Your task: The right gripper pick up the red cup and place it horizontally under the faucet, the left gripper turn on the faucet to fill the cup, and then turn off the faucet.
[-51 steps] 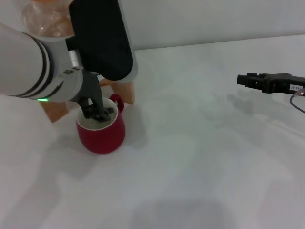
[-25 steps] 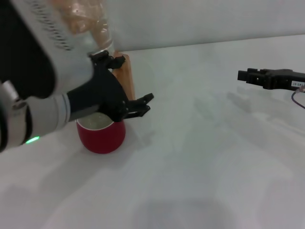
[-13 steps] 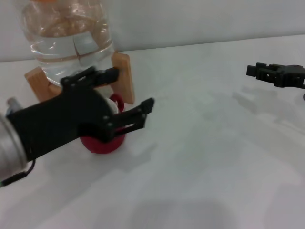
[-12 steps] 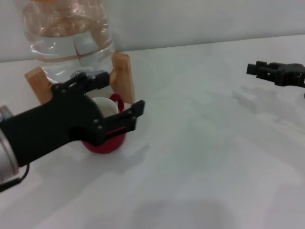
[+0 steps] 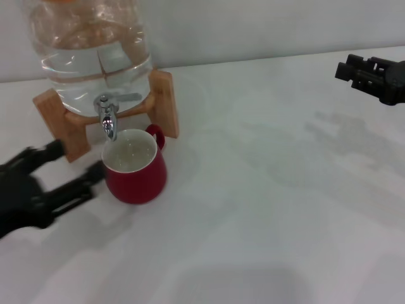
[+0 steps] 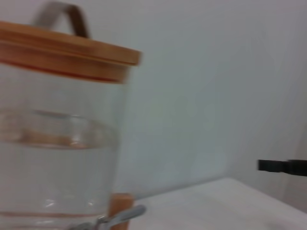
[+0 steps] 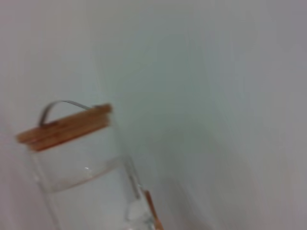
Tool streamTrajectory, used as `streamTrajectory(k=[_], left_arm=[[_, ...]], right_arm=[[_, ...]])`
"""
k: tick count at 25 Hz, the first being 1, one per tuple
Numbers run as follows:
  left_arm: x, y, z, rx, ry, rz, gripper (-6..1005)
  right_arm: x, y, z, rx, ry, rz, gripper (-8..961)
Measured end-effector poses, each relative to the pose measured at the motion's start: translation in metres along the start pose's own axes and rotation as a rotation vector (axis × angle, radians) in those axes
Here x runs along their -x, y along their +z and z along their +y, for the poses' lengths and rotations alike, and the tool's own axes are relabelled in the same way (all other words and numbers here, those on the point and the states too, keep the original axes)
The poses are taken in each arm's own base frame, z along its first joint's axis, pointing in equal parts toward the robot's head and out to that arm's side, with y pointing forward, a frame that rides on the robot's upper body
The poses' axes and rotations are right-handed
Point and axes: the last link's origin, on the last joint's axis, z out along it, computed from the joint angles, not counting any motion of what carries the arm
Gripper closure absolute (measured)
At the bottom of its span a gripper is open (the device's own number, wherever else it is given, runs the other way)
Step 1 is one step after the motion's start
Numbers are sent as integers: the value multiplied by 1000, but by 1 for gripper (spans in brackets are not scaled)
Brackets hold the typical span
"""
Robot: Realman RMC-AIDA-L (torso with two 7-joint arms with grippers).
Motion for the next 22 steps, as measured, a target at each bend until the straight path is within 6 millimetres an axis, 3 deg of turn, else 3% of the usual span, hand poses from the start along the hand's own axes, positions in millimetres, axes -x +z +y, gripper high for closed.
streamTrajectory(k=[13, 19, 22], left_arm=[[43, -106, -62, -151, -241, 386, 123], [51, -131, -81, -267, -278, 452, 123], [53, -135, -85, -288, -294, 486, 123]], right_arm=[[-2, -9, 1, -16, -49, -33, 551], [-13, -17, 4, -34, -122, -17, 551], [-22, -25, 5, -54, -132, -9, 551]])
